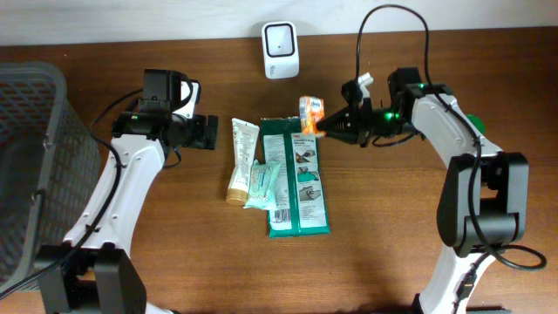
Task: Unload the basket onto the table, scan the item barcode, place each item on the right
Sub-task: 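Carry the Kleenex pack up and hold it before the scanner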
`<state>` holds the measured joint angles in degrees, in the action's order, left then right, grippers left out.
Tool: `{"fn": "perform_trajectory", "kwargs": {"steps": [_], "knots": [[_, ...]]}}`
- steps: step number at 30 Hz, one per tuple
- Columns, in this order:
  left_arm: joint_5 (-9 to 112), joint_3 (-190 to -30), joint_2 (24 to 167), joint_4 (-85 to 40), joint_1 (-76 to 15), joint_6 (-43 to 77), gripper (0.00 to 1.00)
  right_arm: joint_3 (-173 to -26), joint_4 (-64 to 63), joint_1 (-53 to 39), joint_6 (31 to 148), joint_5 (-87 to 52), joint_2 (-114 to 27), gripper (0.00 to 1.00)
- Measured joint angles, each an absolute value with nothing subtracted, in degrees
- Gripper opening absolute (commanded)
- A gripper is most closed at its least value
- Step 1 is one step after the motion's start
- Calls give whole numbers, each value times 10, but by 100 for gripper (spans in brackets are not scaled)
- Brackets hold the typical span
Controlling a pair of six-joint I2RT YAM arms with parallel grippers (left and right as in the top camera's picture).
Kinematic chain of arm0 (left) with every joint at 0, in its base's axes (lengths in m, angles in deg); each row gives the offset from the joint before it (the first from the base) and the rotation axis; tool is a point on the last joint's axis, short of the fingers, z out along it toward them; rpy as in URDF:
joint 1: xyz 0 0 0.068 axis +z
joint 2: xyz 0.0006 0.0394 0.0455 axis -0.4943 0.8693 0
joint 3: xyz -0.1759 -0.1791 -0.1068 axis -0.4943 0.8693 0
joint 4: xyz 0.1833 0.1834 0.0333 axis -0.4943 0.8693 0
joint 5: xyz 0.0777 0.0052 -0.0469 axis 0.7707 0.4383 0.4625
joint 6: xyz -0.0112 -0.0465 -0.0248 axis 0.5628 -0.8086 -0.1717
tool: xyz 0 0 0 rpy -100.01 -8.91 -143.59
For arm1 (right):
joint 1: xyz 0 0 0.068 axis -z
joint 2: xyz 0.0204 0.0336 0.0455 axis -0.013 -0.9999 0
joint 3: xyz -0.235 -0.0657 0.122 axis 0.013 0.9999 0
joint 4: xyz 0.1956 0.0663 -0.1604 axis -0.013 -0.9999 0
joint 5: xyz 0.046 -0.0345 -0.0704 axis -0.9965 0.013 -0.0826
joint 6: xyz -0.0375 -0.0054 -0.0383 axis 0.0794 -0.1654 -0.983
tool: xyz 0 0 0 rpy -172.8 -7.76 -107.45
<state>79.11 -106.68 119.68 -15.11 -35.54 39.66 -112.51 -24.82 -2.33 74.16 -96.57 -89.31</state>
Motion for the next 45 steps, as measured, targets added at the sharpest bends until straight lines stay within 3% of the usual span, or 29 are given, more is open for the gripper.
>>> {"fn": "perform_trajectory", "kwargs": {"steps": [11,17,25,33,45], "knots": [[791,-1067,1197,-151,-355,397,99,-1186,-261,-25,807,-939,-891,4],[791,-1067,1197,-151,-355,397,99,-1205,-251,-81,864,-632,-890,4],[791,-1067,1197,-151,-355,397,99,-1398,-246,-154,897,-270,-887,4],[791,-1067,1197,-152,-355,397,99,-1412,49,-241,721,46,-906,4],[791,-1067,1197,-151,-355,397,99,-1413,258,-253,438,113,-1102,4]]}}
